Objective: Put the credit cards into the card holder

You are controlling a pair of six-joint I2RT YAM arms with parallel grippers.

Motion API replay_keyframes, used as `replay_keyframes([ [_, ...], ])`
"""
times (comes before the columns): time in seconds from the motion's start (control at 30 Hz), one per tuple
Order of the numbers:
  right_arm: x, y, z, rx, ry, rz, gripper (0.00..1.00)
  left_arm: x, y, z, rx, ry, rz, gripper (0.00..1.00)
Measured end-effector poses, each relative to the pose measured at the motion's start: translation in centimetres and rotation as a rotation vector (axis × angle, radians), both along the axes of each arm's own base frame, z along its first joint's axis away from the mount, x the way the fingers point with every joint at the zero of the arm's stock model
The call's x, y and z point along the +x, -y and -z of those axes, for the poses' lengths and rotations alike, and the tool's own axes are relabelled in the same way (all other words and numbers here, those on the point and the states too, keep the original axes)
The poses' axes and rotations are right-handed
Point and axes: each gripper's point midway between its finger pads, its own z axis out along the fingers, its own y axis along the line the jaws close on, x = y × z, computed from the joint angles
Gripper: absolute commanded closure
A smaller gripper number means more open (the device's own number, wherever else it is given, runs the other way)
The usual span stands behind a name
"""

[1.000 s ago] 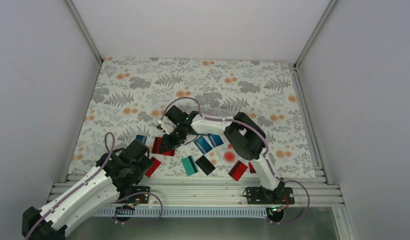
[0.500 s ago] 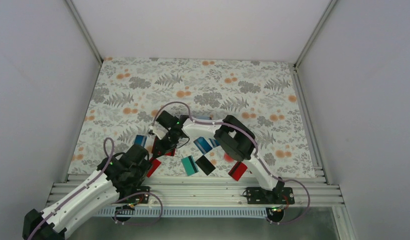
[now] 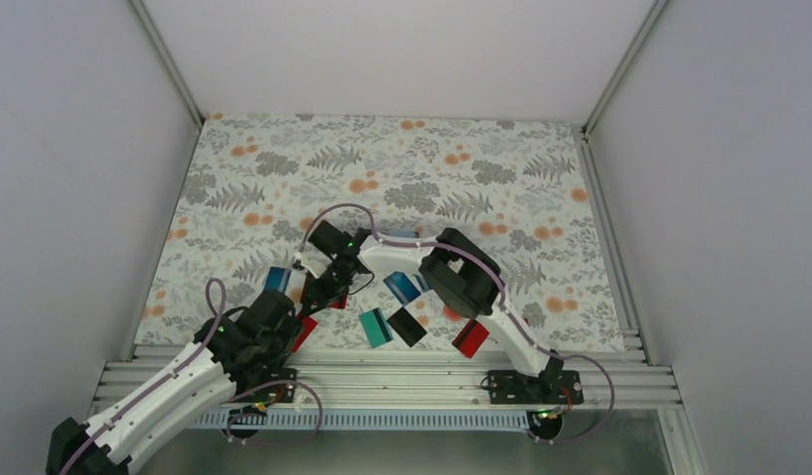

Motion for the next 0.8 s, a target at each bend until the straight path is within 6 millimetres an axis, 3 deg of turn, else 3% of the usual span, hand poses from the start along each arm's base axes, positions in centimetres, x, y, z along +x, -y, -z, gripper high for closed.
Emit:
replay_keyframes([
  [0.63,-0.3,0.0,0.1,0.026,0.006,-0.036,0.88,0.3,0.2,-0.7,-0.016,0.034,0.018,0.48],
  [0.8,-0.5,0.1,0.1,0.029,-0.008,-0.042,0.88,0.4,-0.4,-2.2,0.028,0.051,0.027,0.49],
])
